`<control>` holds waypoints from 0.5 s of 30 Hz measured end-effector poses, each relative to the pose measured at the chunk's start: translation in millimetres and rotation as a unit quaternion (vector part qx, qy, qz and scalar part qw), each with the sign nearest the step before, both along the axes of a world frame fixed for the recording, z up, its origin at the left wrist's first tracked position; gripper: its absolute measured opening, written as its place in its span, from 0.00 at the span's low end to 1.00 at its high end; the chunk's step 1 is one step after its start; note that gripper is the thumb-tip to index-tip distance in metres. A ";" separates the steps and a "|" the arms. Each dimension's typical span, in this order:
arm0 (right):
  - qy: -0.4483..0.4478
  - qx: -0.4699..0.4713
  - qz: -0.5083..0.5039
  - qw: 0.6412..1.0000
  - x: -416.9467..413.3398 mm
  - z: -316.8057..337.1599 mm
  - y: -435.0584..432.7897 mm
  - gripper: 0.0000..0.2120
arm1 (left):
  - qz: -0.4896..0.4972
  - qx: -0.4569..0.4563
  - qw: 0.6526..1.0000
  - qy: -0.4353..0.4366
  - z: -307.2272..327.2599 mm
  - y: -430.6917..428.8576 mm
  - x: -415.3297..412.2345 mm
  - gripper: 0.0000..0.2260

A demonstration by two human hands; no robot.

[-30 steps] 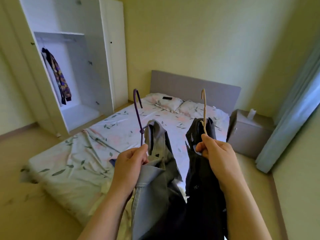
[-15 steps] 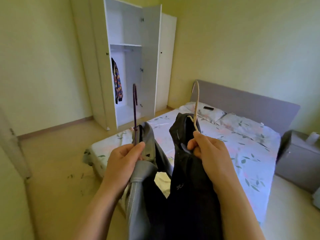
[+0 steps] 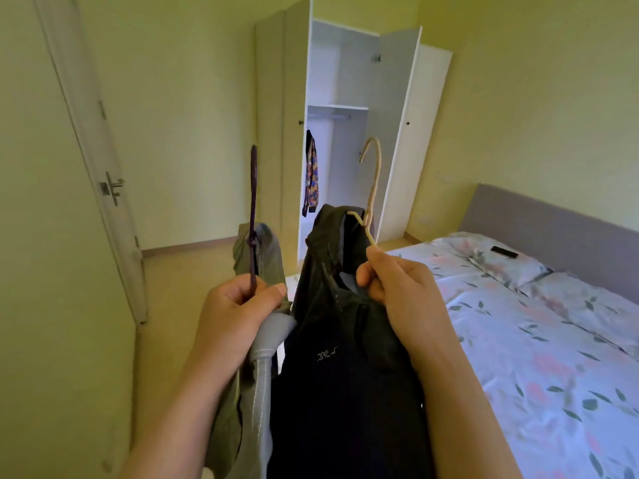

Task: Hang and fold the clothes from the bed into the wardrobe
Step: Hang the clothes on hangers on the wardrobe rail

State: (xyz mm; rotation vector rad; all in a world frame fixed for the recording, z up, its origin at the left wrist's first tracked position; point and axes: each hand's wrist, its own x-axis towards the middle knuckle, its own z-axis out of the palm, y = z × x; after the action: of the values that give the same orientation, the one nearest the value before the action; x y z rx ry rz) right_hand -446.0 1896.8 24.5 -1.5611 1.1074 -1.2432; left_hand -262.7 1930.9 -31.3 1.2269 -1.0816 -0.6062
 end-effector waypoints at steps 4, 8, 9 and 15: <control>0.002 -0.003 0.061 0.998 15.8 -6.1 -22.9 0.26 | 0.045 0.012 0.999 0.011 -6.8 -5.9 8.8 0.16; 0.009 0.010 0.103 0.995 43.3 -12.8 -45.5 0.25 | 0.081 0.026 0.996 0.009 -9.8 -14.6 32.3 0.18; 0.010 0.013 0.113 0.993 51.7 -13.5 -52.0 0.24 | 0.085 0.029 0.996 0.014 -9.2 -17.9 40.1 0.18; 0.025 0.031 0.143 0.989 117.4 -20.2 -90.7 0.24 | 0.098 0.044 0.994 0.009 -7.4 -45.9 97.1 0.23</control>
State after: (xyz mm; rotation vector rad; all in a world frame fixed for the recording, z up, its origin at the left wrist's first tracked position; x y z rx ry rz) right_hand -328.7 1806.1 4.3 -1.6447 0.9065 -0.9733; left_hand -165.6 1885.0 -38.7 1.3829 -0.9152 -0.5169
